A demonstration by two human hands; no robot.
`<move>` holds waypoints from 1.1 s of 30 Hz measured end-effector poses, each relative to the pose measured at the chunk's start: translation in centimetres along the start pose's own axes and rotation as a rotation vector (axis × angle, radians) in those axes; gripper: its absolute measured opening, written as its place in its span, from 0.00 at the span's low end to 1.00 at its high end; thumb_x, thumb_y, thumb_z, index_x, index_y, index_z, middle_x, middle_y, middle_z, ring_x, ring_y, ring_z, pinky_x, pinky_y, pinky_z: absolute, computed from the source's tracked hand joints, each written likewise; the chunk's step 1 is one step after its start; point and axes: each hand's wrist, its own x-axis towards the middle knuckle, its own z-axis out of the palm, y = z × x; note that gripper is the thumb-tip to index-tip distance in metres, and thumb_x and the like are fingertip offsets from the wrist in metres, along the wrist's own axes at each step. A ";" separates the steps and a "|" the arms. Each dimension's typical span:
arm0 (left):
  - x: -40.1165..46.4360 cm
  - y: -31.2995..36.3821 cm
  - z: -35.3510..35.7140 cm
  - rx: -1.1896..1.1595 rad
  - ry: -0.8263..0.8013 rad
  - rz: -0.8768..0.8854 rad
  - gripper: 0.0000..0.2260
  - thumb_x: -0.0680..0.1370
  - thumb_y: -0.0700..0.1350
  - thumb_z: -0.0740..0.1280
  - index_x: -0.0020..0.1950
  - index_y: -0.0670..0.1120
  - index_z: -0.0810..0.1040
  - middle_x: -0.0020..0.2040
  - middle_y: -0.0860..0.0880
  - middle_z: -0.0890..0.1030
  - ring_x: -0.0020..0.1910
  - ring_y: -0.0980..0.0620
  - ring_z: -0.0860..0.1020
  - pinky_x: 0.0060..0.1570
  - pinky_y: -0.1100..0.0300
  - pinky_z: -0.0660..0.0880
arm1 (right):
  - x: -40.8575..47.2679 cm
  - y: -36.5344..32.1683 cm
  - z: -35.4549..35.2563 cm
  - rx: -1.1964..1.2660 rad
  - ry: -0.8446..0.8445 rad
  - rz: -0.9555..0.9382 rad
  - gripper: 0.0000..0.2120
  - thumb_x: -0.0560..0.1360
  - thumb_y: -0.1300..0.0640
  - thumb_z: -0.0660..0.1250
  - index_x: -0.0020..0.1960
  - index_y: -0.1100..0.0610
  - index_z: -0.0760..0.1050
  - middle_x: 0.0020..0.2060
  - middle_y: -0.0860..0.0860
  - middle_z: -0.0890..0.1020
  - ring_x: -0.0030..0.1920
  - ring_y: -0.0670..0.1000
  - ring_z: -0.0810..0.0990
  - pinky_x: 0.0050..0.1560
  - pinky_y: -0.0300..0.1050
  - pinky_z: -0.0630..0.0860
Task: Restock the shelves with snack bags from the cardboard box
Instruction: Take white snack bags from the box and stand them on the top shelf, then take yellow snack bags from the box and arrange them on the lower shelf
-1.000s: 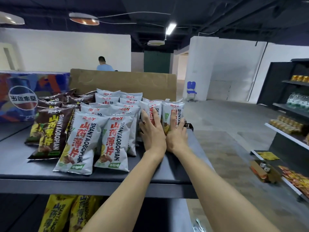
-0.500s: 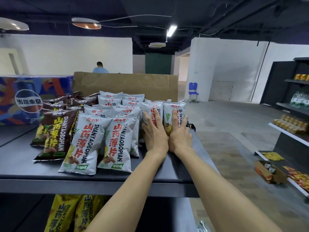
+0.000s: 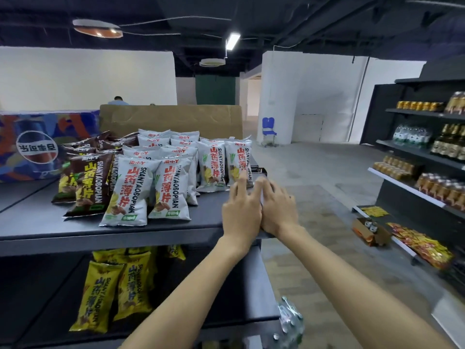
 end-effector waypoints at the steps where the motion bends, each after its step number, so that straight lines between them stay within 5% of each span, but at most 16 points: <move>1: -0.9 0.7 0.1 0.015 -0.021 0.001 0.19 0.73 0.42 0.70 0.63 0.51 0.74 0.67 0.43 0.72 0.56 0.44 0.76 0.24 0.55 0.75 | -1.2 0.6 -0.4 -0.004 0.016 0.051 0.23 0.79 0.48 0.57 0.73 0.51 0.61 0.67 0.53 0.71 0.63 0.59 0.72 0.57 0.55 0.68; 3: -2.2 1.8 0.4 0.019 -0.045 0.009 0.18 0.73 0.44 0.71 0.62 0.49 0.75 0.65 0.43 0.74 0.55 0.45 0.77 0.25 0.55 0.75 | -3.3 1.7 -1.1 0.006 0.054 0.135 0.21 0.81 0.46 0.54 0.71 0.54 0.65 0.67 0.54 0.73 0.64 0.59 0.72 0.57 0.55 0.66; 8: -6.9 5.0 1.2 -0.049 0.035 0.167 0.13 0.75 0.40 0.64 0.59 0.44 0.76 0.62 0.43 0.76 0.59 0.43 0.75 0.49 0.52 0.75 | -8.8 5.3 -1.3 0.003 0.073 0.211 0.23 0.80 0.43 0.53 0.71 0.52 0.65 0.70 0.51 0.70 0.65 0.57 0.71 0.60 0.55 0.64; 11: -12.4 6.5 2.5 -0.120 0.056 0.296 0.11 0.74 0.36 0.63 0.54 0.43 0.78 0.58 0.43 0.78 0.57 0.43 0.76 0.52 0.51 0.74 | -13.6 7.9 -0.3 -0.070 0.020 0.239 0.24 0.79 0.43 0.55 0.72 0.52 0.64 0.70 0.51 0.70 0.65 0.56 0.71 0.61 0.55 0.64; 15: -20.9 7.6 4.7 -0.198 -0.255 0.244 0.12 0.71 0.39 0.61 0.53 0.45 0.76 0.55 0.45 0.78 0.51 0.44 0.76 0.45 0.53 0.75 | -21.6 11.0 2.5 -0.083 -0.115 0.363 0.27 0.79 0.38 0.54 0.71 0.53 0.65 0.69 0.51 0.72 0.65 0.56 0.72 0.61 0.55 0.66; 21: -33.5 6.8 5.8 -0.140 -0.827 0.152 0.14 0.67 0.44 0.71 0.52 0.46 0.75 0.46 0.46 0.77 0.45 0.44 0.77 0.40 0.52 0.75 | -34.5 13.3 8.3 -0.087 -0.449 0.579 0.26 0.77 0.39 0.59 0.69 0.54 0.65 0.65 0.55 0.73 0.63 0.59 0.72 0.60 0.54 0.70; 27: -41.3 5.3 6.1 -0.053 -1.066 0.148 0.16 0.75 0.48 0.66 0.61 0.47 0.71 0.53 0.47 0.76 0.51 0.45 0.76 0.45 0.53 0.73 | -42.6 14.1 11.7 -0.005 -0.669 0.693 0.26 0.78 0.48 0.62 0.71 0.60 0.62 0.64 0.60 0.72 0.63 0.62 0.72 0.62 0.52 0.69; 33: -46.2 6.0 7.3 -0.023 -1.232 0.044 0.17 0.77 0.49 0.63 0.64 0.47 0.69 0.56 0.47 0.75 0.54 0.45 0.75 0.48 0.52 0.72 | -45.9 13.7 15.3 0.086 -0.983 0.566 0.30 0.78 0.53 0.63 0.76 0.60 0.57 0.71 0.59 0.65 0.67 0.61 0.69 0.67 0.53 0.68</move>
